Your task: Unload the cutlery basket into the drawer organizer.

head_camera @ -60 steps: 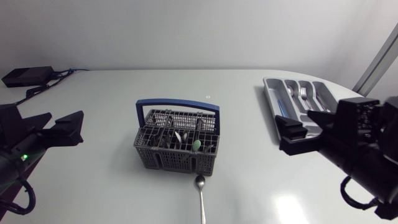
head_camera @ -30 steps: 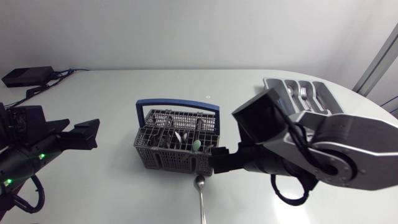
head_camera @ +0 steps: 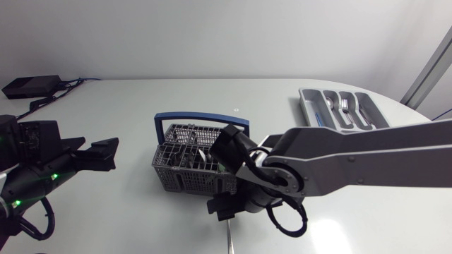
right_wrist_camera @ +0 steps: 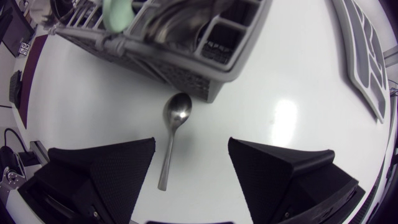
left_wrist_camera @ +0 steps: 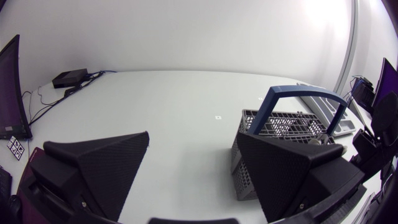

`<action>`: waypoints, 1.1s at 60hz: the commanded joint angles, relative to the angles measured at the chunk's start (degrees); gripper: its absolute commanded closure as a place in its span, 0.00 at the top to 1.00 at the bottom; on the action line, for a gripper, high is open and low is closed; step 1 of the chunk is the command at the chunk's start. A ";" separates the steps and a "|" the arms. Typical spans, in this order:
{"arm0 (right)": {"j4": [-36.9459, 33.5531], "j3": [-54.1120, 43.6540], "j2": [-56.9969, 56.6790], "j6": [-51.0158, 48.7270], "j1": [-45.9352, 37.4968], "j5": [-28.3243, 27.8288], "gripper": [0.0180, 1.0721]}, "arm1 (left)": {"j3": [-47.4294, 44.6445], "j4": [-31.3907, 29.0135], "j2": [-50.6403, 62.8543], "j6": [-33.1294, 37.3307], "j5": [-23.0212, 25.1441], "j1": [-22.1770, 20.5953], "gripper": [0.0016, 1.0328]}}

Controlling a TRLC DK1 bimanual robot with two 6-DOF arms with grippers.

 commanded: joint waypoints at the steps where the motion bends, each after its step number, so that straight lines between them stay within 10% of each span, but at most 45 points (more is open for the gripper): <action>1: -0.89 1.22 1.82 2.71 0.57 -1.86 0.78 | 1.52 1.22 0.88 -0.87 -0.52 -0.37 0.96; 7: -0.89 1.92 3.49 3.33 1.81 -3.62 0.77 | 1.34 1.83 1.58 -1.13 -0.52 -0.63 0.96; 17: 0.34 4.65 7.36 4.91 2.07 -2.30 0.48 | 0.90 2.89 2.46 -1.40 -0.52 -0.72 0.96; 66: 4.65 -0.19 9.82 6.14 2.86 1.92 0.48 | 0.29 2.54 1.85 -1.84 -0.52 -0.46 0.96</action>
